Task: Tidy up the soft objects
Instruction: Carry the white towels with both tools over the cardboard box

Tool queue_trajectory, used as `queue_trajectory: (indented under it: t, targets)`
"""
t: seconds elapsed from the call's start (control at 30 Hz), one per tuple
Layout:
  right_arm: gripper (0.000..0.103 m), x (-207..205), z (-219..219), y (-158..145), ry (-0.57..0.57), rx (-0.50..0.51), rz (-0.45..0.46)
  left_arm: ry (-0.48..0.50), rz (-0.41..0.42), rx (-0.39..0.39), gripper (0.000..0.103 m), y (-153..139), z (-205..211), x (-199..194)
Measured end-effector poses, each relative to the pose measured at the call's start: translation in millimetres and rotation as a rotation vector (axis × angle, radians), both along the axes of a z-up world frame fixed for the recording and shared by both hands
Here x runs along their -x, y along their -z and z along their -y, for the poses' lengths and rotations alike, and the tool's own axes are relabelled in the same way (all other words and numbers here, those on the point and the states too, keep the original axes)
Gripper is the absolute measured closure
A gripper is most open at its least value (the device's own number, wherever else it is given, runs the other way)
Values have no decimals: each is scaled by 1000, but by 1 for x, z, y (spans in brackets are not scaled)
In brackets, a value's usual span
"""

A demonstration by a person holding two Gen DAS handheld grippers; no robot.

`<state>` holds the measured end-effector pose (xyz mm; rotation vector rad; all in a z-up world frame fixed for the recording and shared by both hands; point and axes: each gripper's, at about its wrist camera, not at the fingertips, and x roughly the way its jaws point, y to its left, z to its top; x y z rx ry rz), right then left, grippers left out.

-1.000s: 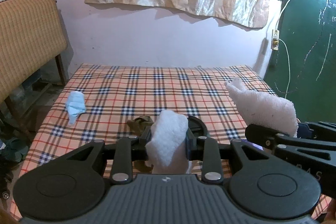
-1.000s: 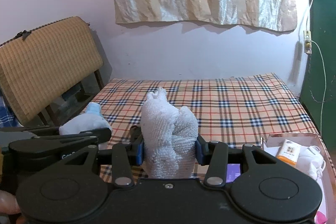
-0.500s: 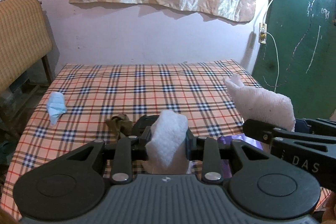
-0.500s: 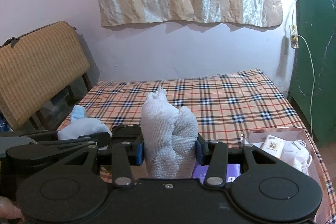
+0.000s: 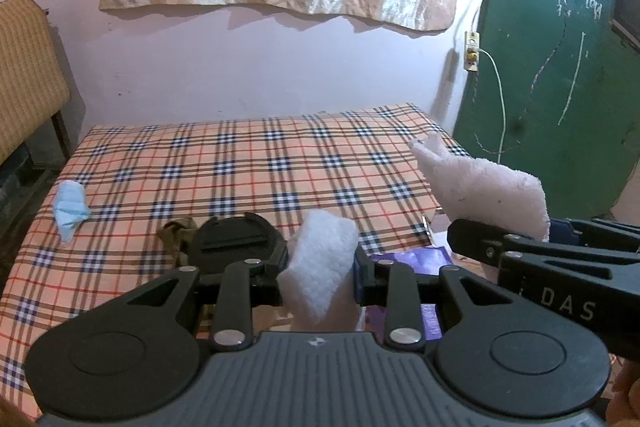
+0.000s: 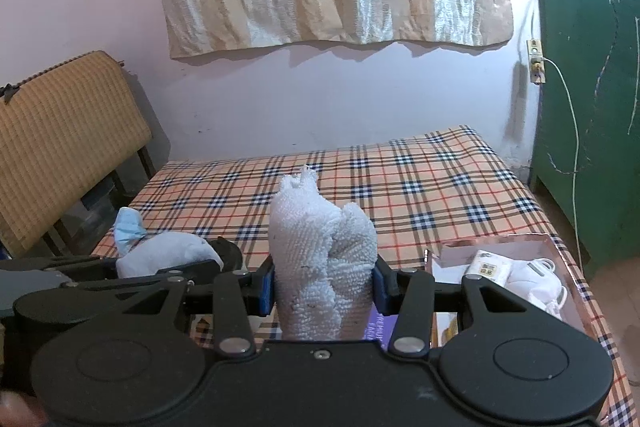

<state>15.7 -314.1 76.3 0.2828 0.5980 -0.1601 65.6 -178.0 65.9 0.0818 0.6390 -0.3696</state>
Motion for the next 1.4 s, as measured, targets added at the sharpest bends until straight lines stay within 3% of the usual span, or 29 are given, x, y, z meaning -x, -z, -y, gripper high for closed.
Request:
queue_trajectory:
  t: [0.6,1.4]
  targets:
    - [49,20,32,8,62,-13,-13,78,-26,0,71,9,35,9]
    - [48,69,118,38,218,-49,-62,244,-95,-9,71,38,118,22]
